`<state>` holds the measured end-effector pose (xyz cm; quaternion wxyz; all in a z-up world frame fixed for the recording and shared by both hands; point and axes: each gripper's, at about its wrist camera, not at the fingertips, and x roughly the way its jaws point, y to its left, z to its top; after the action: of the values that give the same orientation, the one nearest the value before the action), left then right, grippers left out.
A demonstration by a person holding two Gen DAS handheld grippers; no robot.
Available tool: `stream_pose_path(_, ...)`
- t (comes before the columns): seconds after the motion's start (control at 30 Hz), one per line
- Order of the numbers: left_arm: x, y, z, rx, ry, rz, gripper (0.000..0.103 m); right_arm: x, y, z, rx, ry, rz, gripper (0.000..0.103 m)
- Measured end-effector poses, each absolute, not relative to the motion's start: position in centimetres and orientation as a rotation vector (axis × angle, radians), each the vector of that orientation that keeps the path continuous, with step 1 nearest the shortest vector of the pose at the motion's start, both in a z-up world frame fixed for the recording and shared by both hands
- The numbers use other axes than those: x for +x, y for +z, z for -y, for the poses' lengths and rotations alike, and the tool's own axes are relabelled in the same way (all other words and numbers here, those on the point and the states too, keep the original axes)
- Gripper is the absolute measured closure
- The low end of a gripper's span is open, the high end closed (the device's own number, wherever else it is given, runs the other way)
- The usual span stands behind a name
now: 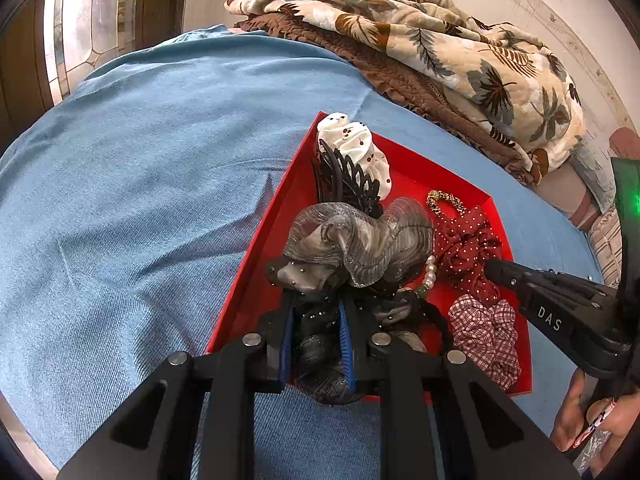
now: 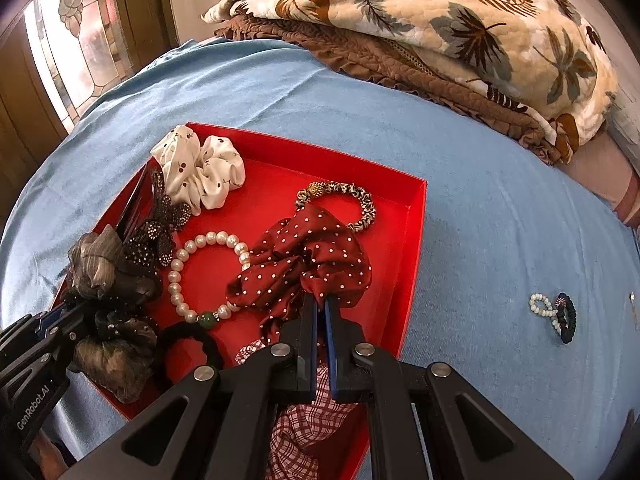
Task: Organize jewelry
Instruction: 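Carry both scrunchies over the red tray and open both tools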
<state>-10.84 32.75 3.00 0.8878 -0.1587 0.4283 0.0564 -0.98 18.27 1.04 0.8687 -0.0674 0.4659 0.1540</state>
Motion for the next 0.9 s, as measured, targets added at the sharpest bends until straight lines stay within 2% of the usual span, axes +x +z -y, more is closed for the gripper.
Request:
stream_pose_path(0.6, -10.8, 3.0, -32.8, -0.330, 0.116, -0.890, 0.085, -1.6, 0.9, -18.3, -0.146, 0.314, -0.978, 0.098)
stream_pose_path(0.9, -10.9, 3.3, -32.5, -0.330, 0.097, -0.878, 0.080, -2.3, 1.4, -18.5, -0.171, 0.309, -0.951, 0.098)
